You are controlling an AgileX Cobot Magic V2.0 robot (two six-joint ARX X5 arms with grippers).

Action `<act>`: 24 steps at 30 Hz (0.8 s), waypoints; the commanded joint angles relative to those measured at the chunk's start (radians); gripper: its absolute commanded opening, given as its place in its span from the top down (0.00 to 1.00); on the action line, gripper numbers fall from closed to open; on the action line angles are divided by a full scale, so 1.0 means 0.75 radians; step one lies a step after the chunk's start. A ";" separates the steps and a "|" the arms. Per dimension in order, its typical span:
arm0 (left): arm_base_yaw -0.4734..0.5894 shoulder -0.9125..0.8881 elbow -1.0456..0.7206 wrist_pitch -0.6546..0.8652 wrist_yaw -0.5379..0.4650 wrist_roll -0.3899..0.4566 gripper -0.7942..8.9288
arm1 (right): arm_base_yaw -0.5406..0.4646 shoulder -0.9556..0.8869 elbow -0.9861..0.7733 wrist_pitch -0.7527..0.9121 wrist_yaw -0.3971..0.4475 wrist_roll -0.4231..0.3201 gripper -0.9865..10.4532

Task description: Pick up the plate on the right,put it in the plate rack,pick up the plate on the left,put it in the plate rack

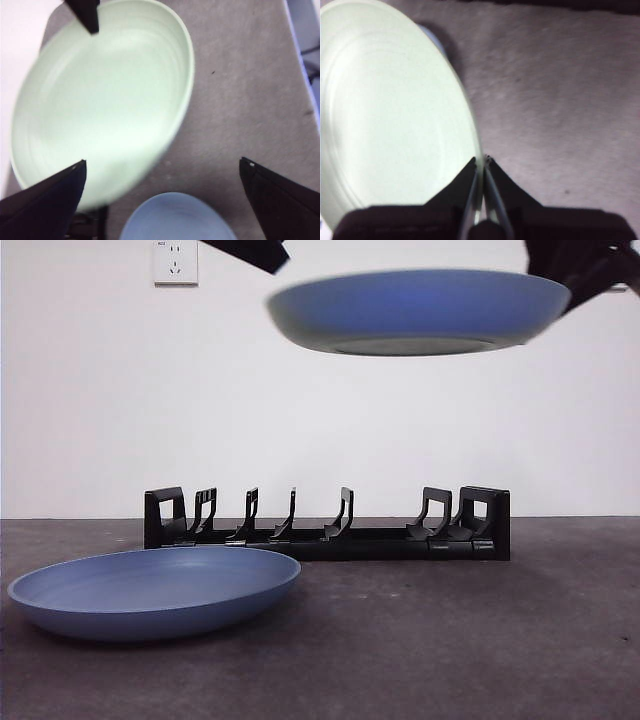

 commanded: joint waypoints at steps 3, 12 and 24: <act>-0.070 0.017 -0.001 0.024 -0.099 0.122 0.27 | 0.114 0.008 0.005 0.073 -0.014 0.110 0.92; -0.123 0.017 -0.001 0.024 -0.121 0.121 0.36 | 0.251 0.020 0.005 0.230 -0.009 0.263 0.92; -0.130 0.017 -0.001 -0.004 -0.208 0.104 0.89 | 0.268 0.025 0.005 0.248 0.021 0.294 0.92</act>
